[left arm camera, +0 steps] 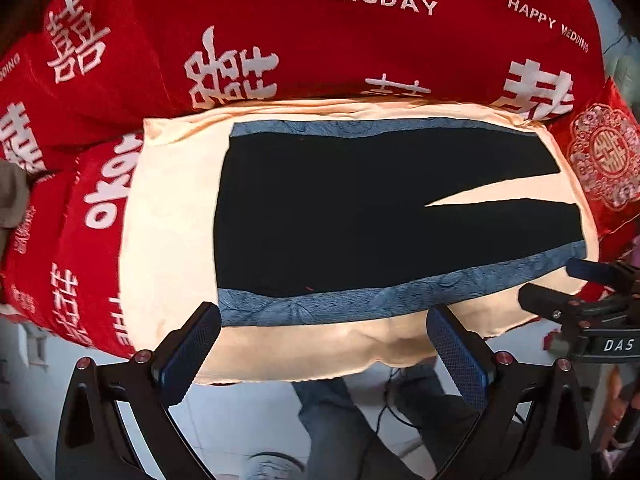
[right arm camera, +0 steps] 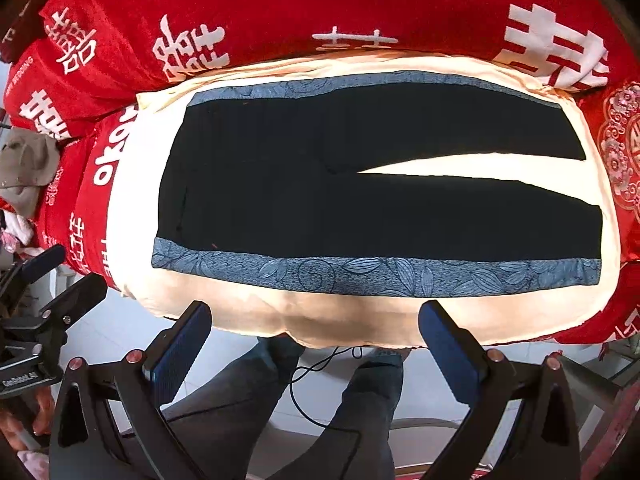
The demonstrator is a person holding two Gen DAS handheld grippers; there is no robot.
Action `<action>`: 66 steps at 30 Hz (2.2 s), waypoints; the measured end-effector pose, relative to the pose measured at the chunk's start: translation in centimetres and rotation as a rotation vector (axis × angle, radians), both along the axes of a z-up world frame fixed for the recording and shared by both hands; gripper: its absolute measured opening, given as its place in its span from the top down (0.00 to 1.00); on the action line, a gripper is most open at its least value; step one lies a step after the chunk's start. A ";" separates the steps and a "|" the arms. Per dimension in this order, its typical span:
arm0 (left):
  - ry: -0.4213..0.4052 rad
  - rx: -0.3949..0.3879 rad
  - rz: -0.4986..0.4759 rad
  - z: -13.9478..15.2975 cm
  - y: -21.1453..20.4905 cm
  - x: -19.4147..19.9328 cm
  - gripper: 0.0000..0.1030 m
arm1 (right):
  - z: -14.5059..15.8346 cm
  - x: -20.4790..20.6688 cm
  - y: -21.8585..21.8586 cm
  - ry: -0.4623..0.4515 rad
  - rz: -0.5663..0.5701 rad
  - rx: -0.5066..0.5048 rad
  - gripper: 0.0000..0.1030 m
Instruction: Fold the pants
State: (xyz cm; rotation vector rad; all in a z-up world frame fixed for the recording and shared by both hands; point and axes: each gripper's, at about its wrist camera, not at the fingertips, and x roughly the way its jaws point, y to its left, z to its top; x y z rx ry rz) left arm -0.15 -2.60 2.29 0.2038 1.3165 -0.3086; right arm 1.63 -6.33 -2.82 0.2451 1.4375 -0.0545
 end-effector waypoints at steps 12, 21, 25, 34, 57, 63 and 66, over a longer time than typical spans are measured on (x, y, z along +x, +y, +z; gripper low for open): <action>-0.009 0.050 0.008 0.2 0.1 0.1 0.00 | 0.3 0.0 -0.4 -0.004 -0.011 -0.033 0.00; -0.003 0.064 0.031 0.1 0.5 0.2 0.00 | 0.3 0.1 -0.6 0.005 -0.022 -0.039 0.00; 0.001 0.063 0.040 0.0 0.6 0.2 0.00 | 0.4 0.1 -0.6 0.004 -0.020 -0.044 0.00; 0.005 0.071 0.046 -0.1 0.9 0.1 0.00 | 0.4 -0.1 -0.6 0.006 -0.025 -0.048 0.00; 0.022 0.077 0.037 -0.8 2.5 1.3 0.00 | 0.4 0.4 0.1 0.014 -0.039 -0.107 0.00; 0.013 0.068 0.007 -1.5 3.5 2.7 0.00 | 0.3 0.7 0.8 0.018 -0.064 -0.157 0.00; 0.019 0.074 -0.023 -2.3 3.7 3.4 0.00 | 0.0 0.9 1.2 0.026 -0.072 -0.183 0.00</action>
